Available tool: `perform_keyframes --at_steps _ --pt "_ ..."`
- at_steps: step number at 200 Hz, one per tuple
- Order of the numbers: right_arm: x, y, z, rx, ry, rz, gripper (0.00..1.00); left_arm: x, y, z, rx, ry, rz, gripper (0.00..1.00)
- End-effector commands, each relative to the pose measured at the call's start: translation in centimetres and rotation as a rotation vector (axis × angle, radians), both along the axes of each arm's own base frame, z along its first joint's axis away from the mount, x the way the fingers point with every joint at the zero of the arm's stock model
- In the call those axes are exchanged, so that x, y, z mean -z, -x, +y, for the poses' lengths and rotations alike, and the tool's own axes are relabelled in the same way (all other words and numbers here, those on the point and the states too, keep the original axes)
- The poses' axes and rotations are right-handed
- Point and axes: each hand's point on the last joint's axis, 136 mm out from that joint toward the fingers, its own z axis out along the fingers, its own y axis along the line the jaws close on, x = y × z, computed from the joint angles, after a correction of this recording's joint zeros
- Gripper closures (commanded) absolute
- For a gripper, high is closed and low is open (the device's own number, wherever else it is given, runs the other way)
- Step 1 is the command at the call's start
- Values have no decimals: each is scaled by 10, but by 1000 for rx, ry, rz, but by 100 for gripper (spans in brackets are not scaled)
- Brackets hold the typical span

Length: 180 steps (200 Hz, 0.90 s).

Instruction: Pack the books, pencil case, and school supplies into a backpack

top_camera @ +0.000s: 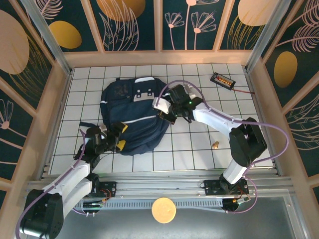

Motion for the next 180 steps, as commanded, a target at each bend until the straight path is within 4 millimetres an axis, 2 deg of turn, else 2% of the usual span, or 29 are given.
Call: perform_keyframes --at_steps 1,32,60,72,82,105,120,124,133,154,180 --pt "-20 -17 3 17 -22 -75 100 63 37 16 -31 -88 266 1" --pt "-28 -4 17 -14 -38 -78 100 66 27 18 -37 -124 275 1" --pt "-25 14 28 -45 -39 -64 100 68 10 16 -21 -162 285 4" --pt "-22 23 32 -58 -35 -59 100 69 3 18 -20 -191 285 12" --pt "-20 28 34 -64 -34 -54 100 74 0 19 -22 -198 298 30" --pt "-18 32 34 -58 -43 -50 100 92 -1 23 -23 -204 340 60" --pt "-18 31 32 -52 -41 -58 100 99 0 24 -17 -205 357 74" --pt "-18 31 31 -53 -37 -59 100 99 -1 24 -14 -206 356 80" --pt "-17 28 28 -49 -33 -62 100 99 -1 25 -9 -213 357 100" --pt "-15 17 17 -28 -19 -69 100 95 -2 28 5 -236 347 100" --pt "-9 -12 -12 38 5 -75 100 96 9 39 9 -274 359 100"
